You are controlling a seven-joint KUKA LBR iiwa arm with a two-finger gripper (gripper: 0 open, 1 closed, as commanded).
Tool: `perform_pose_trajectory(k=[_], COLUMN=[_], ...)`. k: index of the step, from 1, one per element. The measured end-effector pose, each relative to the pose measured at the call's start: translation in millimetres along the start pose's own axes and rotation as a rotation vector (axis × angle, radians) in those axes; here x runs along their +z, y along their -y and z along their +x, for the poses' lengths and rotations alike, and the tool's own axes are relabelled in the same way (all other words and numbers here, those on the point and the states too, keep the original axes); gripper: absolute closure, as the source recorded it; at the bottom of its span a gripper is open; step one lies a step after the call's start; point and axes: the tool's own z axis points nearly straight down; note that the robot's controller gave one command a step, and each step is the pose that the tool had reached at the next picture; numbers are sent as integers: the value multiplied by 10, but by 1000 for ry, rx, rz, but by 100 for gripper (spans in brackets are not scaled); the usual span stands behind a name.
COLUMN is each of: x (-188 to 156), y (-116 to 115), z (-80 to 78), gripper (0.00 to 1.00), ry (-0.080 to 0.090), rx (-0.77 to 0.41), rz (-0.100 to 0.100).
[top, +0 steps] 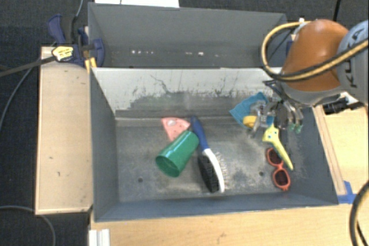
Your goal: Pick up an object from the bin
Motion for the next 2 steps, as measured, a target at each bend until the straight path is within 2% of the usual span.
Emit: perform_pose_trajectory(k=[1,2], x=[0,-1534], y=[0,53], z=[0,-1], gripper=[100,100], ry=[0,9], rx=[-1,-42], rz=[0,1])
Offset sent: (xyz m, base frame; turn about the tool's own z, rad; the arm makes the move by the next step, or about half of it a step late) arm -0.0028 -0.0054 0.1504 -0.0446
